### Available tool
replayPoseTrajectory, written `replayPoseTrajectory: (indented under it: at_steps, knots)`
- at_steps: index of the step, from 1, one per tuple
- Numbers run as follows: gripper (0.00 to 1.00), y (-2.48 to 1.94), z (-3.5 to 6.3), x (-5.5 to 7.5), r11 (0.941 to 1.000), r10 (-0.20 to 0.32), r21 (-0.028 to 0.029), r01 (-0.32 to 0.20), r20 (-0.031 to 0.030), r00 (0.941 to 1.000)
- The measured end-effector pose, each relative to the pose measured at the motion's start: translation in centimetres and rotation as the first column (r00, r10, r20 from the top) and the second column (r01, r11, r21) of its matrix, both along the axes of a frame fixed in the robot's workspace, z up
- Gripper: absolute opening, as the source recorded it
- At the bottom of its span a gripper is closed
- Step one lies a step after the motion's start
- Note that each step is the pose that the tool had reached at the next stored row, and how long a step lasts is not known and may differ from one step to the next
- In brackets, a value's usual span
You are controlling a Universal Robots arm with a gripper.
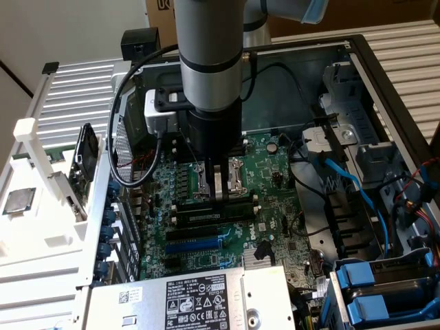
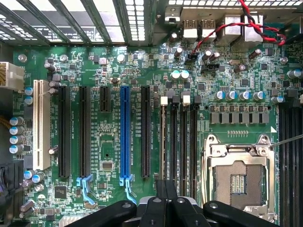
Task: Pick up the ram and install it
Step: 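Press down the ram until it locks into place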
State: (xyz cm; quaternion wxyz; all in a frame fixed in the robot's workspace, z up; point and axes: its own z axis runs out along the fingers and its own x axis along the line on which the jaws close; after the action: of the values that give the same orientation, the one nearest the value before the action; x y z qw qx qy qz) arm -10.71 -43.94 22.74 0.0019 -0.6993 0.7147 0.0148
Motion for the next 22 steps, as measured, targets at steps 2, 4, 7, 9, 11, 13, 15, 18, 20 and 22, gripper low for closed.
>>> replayPoseTrajectory:
  at_steps: [2,4,7,9,11,13,15,18,20,22]
  knots:
    - [0.11,0.00,0.00,0.02,1.0000,0.000,0.0004,0.000,-0.0001,1.0000]
    - [0.11,-0.01,0.01,0.02,1.0000,0.000,0.0017,0.000,-0.0002,1.0000]
    - [0.11,0.00,0.00,0.03,1.0000,0.000,0.0056,0.000,-0.0001,1.0000]
    - [0.11,0.00,-0.01,0.03,1.0000,0.000,0.0090,0.000,0.0000,1.0000]
    - [0.11,-0.01,0.00,0.03,0.9999,0.000,0.0117,0.000,-0.0001,1.0000]
    - [0.11,0.00,0.00,0.03,0.9999,0.000,0.0139,0.000,0.0000,1.0000]
    - [0.11,-0.01,0.00,0.02,0.9999,0.000,0.0148,0.000,-0.0001,1.0000]
    - [0.11,-0.03,0.00,0.02,0.9999,0.000,0.0150,0.000,-0.0001,1.0000]
    - [0.11,-0.04,0.00,0.02,0.9999,0.000,0.0150,0.000,-0.0002,1.0000]
    - [0.11,-0.05,0.00,0.02,0.9999,0.000,0.0150,0.000,-0.0003,1.0000]
